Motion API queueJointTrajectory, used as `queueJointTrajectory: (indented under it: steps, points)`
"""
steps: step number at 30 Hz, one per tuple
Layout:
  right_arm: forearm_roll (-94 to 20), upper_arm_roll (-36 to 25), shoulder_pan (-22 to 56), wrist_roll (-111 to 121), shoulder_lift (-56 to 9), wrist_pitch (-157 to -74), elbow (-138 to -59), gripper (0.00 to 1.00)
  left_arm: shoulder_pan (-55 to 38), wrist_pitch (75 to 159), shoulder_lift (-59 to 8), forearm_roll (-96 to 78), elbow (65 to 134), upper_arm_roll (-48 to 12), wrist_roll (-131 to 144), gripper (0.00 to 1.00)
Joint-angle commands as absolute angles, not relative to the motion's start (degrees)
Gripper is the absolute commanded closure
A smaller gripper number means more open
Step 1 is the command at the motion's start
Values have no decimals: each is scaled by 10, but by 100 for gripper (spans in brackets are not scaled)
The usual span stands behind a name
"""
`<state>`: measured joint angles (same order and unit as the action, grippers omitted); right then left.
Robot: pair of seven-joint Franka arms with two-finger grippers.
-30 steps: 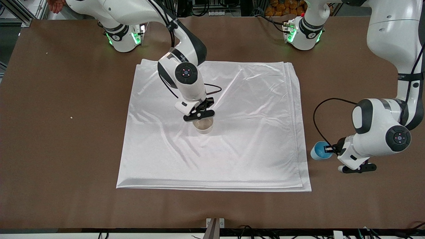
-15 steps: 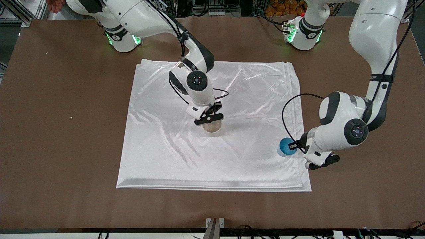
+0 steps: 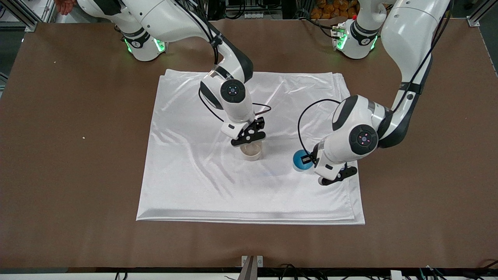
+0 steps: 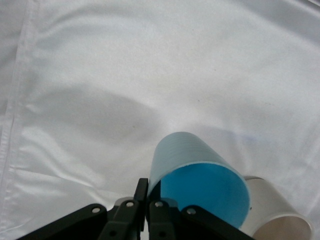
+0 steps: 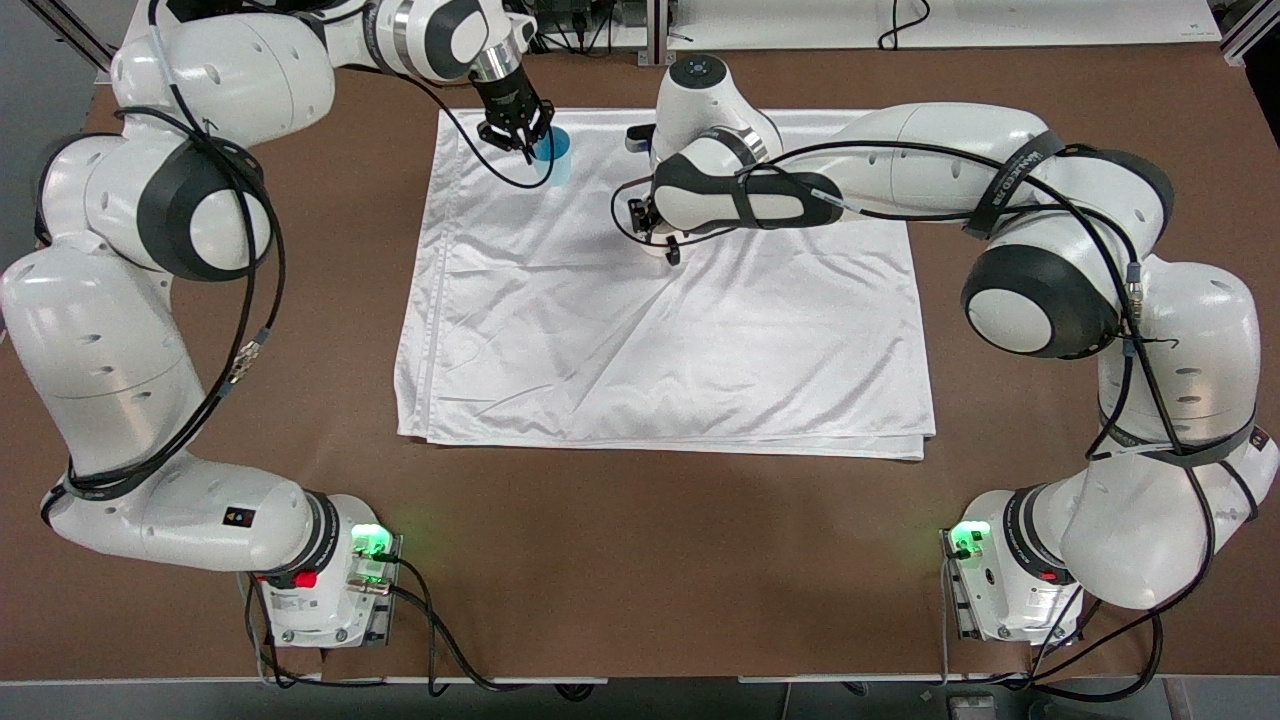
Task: Place blue cup into white mug on cloth
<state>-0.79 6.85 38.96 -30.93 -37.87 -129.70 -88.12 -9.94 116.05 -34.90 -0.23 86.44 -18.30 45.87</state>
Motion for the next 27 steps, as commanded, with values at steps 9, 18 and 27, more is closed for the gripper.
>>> queueJointTrajectory:
  steps: [9, 18, 27]
  points:
    - [0, 61, 382, -307, -253, -1154, -883, 0, -162, 1155, -340, -4, 862, -179, 564, 100]
    - [0, 60, 328, -229, -164, -1031, -883, 0, -220, 1155, -343, 0, 841, -174, 644, 100]
    - [5, 53, 244, -213, -97, -947, -882, 0, -249, 1158, -349, 0, 817, -174, 671, 100]
